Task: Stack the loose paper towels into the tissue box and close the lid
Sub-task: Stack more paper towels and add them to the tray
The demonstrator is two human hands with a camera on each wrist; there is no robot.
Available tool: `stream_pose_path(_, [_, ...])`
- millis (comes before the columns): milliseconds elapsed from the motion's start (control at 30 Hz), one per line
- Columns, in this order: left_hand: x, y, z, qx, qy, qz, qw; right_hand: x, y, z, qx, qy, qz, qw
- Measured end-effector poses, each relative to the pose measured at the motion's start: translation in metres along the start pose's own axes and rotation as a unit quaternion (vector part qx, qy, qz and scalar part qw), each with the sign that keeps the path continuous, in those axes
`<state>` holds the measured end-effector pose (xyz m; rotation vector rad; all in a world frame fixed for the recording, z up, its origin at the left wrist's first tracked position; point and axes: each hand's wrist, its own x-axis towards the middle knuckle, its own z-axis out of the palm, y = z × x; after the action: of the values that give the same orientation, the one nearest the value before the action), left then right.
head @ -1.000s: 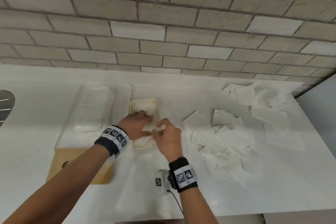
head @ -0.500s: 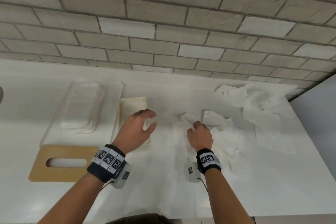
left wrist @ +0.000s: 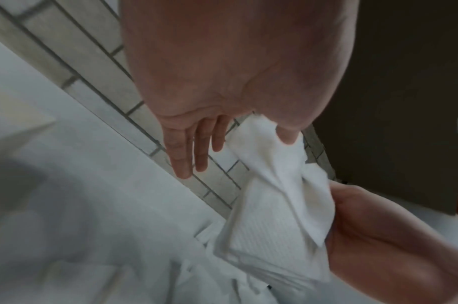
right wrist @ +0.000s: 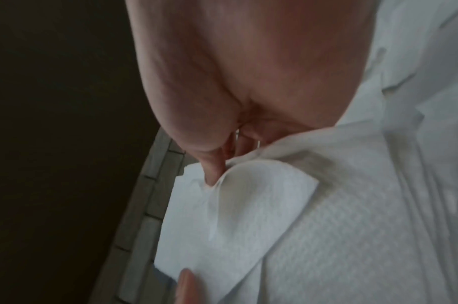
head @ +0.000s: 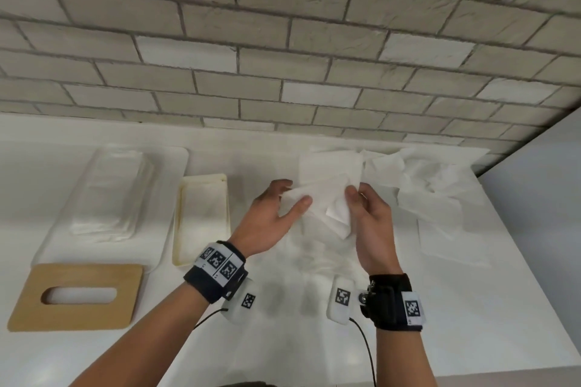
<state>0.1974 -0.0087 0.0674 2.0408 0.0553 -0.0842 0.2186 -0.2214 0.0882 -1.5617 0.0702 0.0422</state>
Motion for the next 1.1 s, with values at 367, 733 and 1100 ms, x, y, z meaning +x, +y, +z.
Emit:
stream_pose_path(367, [-0.001,0.001,-0.016,-0.19,0.064,-0.023,0.979,-0.035,-0.002,0.041,-0.035,0.05,-0.015,0.998])
stream_pose_path(733, [-0.054,-0.052,-0.101,-0.214,0.073,-0.068,0.972,-0.019,-0.012,0.081,0.035,-0.125,0.146,0.981])
stream_pose_path(1100, [-0.096,-0.117,-0.19,-0.176,0.131,-0.138,0.966,0.028,-0.041,0.212,0.056,-0.068,0.031,0.996])
